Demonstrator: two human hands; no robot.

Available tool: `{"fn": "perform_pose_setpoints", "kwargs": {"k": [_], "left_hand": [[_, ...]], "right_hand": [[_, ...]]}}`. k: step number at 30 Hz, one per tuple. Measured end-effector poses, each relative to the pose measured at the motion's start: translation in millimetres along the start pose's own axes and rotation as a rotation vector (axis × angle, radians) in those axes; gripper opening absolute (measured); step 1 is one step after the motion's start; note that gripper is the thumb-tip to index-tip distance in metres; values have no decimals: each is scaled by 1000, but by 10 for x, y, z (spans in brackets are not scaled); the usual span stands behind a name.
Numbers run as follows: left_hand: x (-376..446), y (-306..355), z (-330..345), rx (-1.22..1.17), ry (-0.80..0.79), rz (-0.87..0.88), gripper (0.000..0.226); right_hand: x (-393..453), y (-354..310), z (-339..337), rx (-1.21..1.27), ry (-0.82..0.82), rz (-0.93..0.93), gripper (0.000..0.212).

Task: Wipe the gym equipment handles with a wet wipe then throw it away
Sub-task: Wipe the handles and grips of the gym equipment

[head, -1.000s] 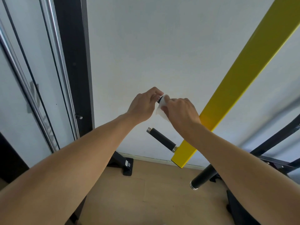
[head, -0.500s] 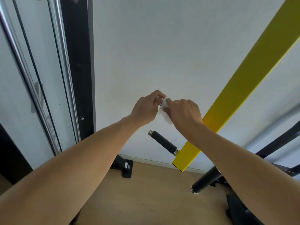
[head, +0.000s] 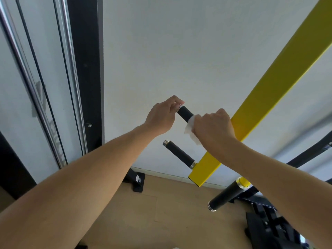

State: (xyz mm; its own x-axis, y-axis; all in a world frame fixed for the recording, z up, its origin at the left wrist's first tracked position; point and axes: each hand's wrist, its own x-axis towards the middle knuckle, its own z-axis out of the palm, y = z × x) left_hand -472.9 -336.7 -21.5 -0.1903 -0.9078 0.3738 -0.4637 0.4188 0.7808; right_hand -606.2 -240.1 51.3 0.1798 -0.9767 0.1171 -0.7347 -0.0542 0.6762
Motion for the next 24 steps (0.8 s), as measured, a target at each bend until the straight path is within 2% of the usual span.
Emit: {"fn": "perform_pose_setpoints", "kwargs": {"k": [3,7,9,13,16,17,18,20,23,24], "left_hand": [[-13,17,-20,-26,-11,-14,27],[-41,48,-50,-7,-12,-7,30],[-27,18,-30,17,1,-9,28],[-36,10,21,35,22,-22,27],[-139,2,102,-49,39,-7,31],[-196,-37,156,-87,44,-10,33],[-267,-101,219,-110,48,-26,34],[-419,-303,347,-131,31,-90,35],[-587,-686,514,-140,-120,-202,41],[-614,-781,547,-123,-151,-246,41]], "right_hand": [[250,-92,-13,143,74,69,12],[439,-141,-23,295,53,107,25],[340,-87,-19,248,31,92,25],[-104,24,-95,78,-59,8,10],[-316,41,-137,18,37,-55,4],[-352,32,-122,45,90,-70,15],[-385,21,-103,129,133,-97,23],[-431,-42,-80,459,146,-101,25],[-464,-293,155,1173,-32,118,21],[-422,-380,296,1331,-66,220,19]]}}
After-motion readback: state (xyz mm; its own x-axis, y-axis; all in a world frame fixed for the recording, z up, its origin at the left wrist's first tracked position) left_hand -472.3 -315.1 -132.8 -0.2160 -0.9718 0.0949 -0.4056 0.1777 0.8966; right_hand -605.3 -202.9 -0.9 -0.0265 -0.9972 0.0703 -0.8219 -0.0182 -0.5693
